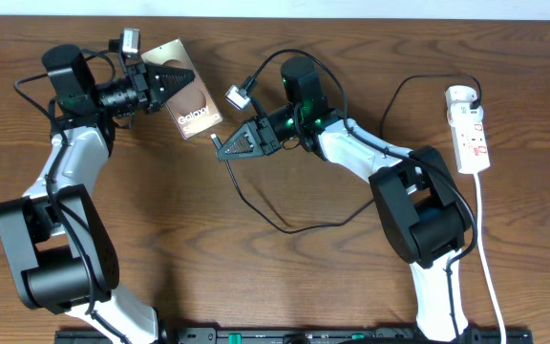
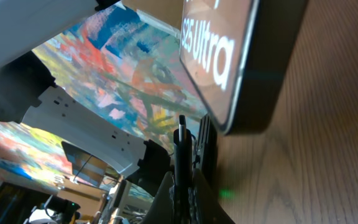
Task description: Plug charger to phone and switch on socket
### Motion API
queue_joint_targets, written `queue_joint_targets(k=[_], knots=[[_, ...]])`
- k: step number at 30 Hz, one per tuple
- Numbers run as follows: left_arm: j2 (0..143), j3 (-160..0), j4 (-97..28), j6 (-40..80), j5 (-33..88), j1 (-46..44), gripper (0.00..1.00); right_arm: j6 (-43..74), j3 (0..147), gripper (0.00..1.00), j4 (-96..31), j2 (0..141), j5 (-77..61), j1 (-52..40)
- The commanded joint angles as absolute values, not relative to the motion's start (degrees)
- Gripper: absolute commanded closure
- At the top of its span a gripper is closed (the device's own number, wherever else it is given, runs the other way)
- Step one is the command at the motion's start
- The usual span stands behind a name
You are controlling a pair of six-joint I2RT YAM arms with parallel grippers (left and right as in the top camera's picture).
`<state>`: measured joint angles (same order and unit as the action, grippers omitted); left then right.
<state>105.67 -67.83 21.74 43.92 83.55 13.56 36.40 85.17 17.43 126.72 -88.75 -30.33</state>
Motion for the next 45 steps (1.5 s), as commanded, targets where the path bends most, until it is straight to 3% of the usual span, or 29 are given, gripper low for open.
queue_joint_targets(k=[1,26,42,45], knots=[[105.12,-68.47,22.41,45.39,85.49,13.52,0.92,35.9,85.38,0.99,17.37,126.78,-89.41,-30.59],[105.12,-68.47,23.73,46.02,85.49,14.46,0.93,38.22,85.38,0.99,21.02,131.92,-89.41,-31.92],[105.12,-68.47,23.73,46.0,85.49,14.46,0.92,66.08,85.38,0.99,39.72,131.92,-89.38,-30.65],[105.12,-68.47,23.73,46.0,85.49,14.46,0.93,67.11,85.38,0.99,39.72,131.92,-89.38,-30.17]])
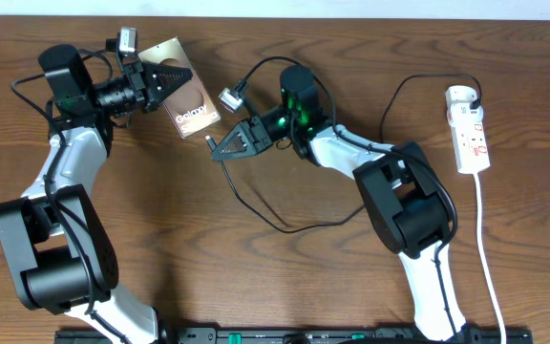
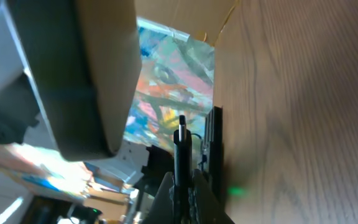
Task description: Plug charger to phone and switch on socket
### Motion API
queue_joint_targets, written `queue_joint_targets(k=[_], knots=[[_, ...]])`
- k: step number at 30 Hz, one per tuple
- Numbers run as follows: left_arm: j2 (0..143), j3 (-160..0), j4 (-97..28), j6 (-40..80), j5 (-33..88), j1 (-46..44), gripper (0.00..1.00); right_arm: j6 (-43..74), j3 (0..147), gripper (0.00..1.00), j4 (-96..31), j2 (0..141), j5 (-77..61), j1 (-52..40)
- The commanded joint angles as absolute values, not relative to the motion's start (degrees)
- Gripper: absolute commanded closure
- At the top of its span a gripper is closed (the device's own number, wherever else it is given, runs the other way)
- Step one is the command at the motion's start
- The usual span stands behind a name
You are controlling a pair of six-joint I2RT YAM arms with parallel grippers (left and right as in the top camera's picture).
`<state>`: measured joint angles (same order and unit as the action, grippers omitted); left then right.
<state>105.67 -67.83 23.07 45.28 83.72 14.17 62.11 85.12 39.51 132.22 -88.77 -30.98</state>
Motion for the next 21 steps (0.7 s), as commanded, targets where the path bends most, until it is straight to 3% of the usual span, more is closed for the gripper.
queue_joint_targets(k=[1,21], knots=[[105.12,-68.47,23.73,46.0,85.49,14.46,0.93,67.11,85.41,0.99,39.72,131.92,-89.38,-30.11],[105.12,-68.47,23.73,46.02,86.41,15.94,0.93,67.2,85.38,0.98,40.56,131.92,-89.38,-29.98]])
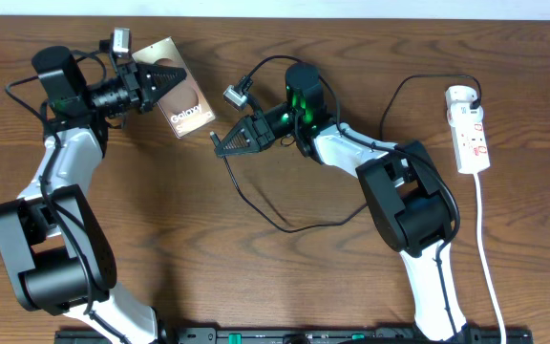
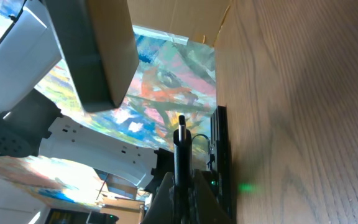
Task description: Plug charger to phone and switch on socket
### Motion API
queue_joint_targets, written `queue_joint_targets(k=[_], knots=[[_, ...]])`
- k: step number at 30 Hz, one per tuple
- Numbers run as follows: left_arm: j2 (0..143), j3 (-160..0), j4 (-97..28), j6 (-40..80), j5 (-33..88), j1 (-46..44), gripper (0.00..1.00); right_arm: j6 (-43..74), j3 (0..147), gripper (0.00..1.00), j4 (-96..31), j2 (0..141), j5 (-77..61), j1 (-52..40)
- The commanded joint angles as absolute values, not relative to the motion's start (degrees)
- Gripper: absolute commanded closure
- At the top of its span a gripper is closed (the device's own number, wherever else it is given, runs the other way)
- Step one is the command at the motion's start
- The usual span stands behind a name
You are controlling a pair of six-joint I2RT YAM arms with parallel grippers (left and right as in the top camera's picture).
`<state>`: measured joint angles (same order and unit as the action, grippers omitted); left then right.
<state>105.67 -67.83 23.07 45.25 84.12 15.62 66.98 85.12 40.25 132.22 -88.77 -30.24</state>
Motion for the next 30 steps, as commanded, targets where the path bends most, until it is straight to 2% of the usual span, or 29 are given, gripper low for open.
queue_joint_targets(k=[1,8,17,24,30], knots=[[105.12,-68.47,23.73,46.02,86.39,15.94,0.93,66.72,85.38,0.97,40.56,131.92,-89.38,-29.98],[105.12,-68.47,23.73,46.0,86.39,15.94,0.93,62.89,85.38,0.96,40.56,131.92,-89.38,-30.79],[105.12,-68.47,23.75,45.98,86.37,15.94,0.92,66.08,85.38,0.96,40.56,131.92,-89.38,-31.66],[105.12,-68.47,23.73,45.95,86.39,15.94,0.93,71.18,85.38,0.96,52.1,131.92,-89.38,-32.32],[105.12,-68.47,23.7,45.98,86.39,15.94,0.92,71.72,85.38,0.96,54.39,131.92,-89.36,-32.25]])
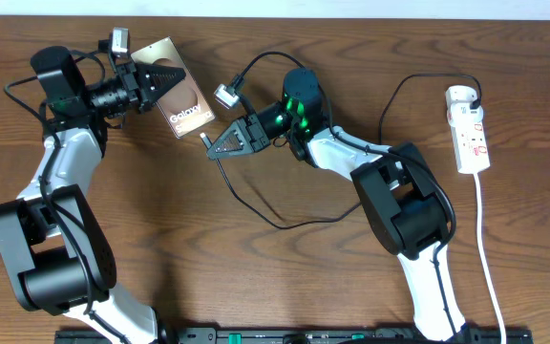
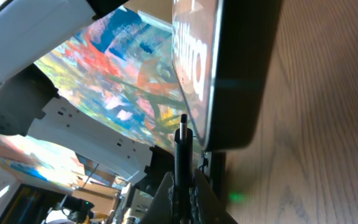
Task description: Plug charger to phone and switch on socket
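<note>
My left gripper point(image 1: 151, 84) is shut on the phone point(image 1: 182, 96), a gold-backed slab with "Galaxy" on its screen, held tilted at the table's back left. My right gripper point(image 1: 208, 143) is shut on the black charger plug point(image 2: 181, 140), whose tip points at the phone's bottom edge point(image 2: 229, 134), very near it. From the overhead view the plug tip sits just right of the phone's lower corner. The black cable point(image 1: 256, 205) loops from the plug across the table. The white socket strip point(image 1: 471, 134) lies at the far right.
A white cord point(image 1: 490, 268) runs from the socket strip down the right edge. The charger's adapter point(image 1: 461, 96) sits plugged in at the strip's top. Both arm bases stand near the front edge of the wooden table point(image 1: 285, 277).
My right gripper moved left with the plug, closing the gap to the phone's bottom edge. In the wrist view the phone now fills the upper right, just above the plug tip.
My left gripper held the phone tilted throughout, shifting slightly left. My right gripper kept the plug, first close under the phone's edge, then beside it with the phone off to the left, then farther back, and now right under the bottom edge again.
</note>
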### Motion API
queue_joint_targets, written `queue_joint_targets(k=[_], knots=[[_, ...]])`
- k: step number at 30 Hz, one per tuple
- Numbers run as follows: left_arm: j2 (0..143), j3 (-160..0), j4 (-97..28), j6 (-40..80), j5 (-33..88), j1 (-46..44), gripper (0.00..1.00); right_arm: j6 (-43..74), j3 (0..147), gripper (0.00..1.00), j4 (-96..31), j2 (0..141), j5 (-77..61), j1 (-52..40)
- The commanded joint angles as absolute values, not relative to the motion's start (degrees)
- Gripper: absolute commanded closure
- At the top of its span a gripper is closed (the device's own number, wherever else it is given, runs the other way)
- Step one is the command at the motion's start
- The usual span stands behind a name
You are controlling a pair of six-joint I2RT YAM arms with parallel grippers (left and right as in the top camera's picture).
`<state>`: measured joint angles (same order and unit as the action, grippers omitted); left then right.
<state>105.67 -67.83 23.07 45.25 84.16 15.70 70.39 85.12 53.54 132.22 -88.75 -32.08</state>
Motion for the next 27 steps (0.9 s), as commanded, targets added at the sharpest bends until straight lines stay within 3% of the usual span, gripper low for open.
queue_joint_targets(k=[1,27], knots=[[105.12,-68.47,23.7,45.98,86.41,15.94,0.92,71.7,85.38,0.96,54.48,131.92,-89.36,-32.29],[105.12,-68.47,23.68,46.0,88.09,13.78,0.92,71.57,85.38,0.96,55.55,131.92,-89.34,-31.46]])
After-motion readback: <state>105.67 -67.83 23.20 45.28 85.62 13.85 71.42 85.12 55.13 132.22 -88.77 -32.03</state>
